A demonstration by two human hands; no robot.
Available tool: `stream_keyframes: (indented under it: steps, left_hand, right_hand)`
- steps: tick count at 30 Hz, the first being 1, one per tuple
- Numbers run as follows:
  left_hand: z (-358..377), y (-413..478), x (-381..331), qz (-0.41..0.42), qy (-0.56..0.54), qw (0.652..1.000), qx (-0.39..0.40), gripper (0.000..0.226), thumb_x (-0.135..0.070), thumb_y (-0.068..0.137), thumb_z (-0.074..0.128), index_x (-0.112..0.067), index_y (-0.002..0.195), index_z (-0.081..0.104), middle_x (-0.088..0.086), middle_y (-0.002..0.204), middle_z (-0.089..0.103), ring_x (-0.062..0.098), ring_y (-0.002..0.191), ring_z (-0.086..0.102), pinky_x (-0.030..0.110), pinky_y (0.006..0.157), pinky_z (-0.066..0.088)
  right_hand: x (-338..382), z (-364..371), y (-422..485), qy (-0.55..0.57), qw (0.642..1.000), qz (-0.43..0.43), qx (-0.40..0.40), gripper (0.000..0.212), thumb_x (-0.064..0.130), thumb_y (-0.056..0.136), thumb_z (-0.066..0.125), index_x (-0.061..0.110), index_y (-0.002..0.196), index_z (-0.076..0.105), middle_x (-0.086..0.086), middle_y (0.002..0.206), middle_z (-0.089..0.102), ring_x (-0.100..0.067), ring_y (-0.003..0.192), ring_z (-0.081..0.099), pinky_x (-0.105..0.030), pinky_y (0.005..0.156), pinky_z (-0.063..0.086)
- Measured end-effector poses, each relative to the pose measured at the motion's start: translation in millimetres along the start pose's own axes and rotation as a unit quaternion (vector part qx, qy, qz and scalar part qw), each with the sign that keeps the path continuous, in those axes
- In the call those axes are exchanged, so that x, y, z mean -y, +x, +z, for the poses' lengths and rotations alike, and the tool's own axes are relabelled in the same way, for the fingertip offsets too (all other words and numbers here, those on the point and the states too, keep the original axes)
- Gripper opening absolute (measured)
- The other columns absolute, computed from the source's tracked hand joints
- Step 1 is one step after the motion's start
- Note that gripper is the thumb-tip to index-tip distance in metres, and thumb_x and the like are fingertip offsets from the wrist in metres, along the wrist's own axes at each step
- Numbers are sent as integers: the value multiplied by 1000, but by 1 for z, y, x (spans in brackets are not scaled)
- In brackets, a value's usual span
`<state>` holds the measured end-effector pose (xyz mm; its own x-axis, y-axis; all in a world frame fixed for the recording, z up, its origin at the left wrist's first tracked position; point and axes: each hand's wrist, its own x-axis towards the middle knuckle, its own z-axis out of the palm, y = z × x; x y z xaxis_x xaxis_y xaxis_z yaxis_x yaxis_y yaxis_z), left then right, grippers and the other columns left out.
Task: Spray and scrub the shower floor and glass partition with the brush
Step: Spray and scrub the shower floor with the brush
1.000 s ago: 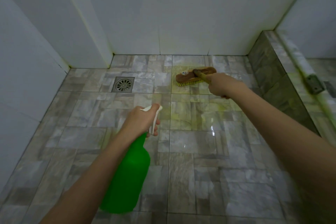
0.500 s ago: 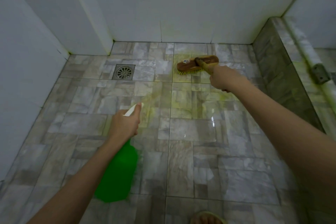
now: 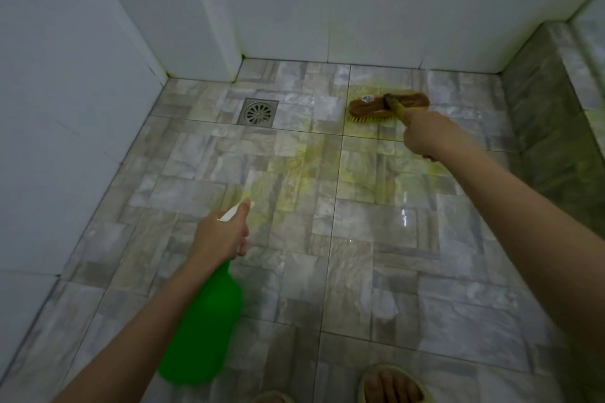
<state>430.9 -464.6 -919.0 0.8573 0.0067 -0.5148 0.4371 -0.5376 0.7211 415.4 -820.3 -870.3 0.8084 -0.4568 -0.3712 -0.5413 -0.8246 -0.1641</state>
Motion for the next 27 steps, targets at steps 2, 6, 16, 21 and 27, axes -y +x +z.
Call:
stream_keyframes:
  steps: [2,6,16,21,27]
  left_hand:
    - [-1,4,1,1,-8,1000,-15,49,-49,93,64,-4,72,62,11,65,61,24,48,54,30,48,45]
    - [1,2,-12,13,2,999,31,46,-49,94,61,-6,81,72,9,68,70,13,45,63,22,46,46]
    - [92,-10,-76,62,25,980,190,44,-47,93,64,-3,94,71,2,61,69,19,51,64,25,47,52]
    - [142,-22,-95,91,31,975,200,47,-45,93,64,1,82,68,10,61,60,24,47,52,33,50,48]
    - [182,-34,-105,101,76,959,255,46,-44,95,60,2,89,68,10,67,62,24,52,55,23,43,43]
  right_hand:
    - [2,1,1,-5,1000,1,-2,86,-3,90,36,46,150,-2,-14,75,52,-27,62,61,-39,60,57]
    - [3,-1,-2,-7,1000,-7,-9,85,-2,91,35,48,150,-1,-16,86,54,-26,63,61,-38,58,56]
    - [-55,-16,-18,82,995,47,-21,40,31,99,43,22,136,50,-10,75,58,-21,49,52,-24,41,37]
    - [-101,-13,-47,106,989,97,-41,35,27,98,45,17,130,56,-6,66,54,-21,48,53,-23,41,38]
    - [-140,-15,-78,113,986,115,-44,50,20,100,40,47,142,34,-4,63,50,-24,51,54,-26,45,43]
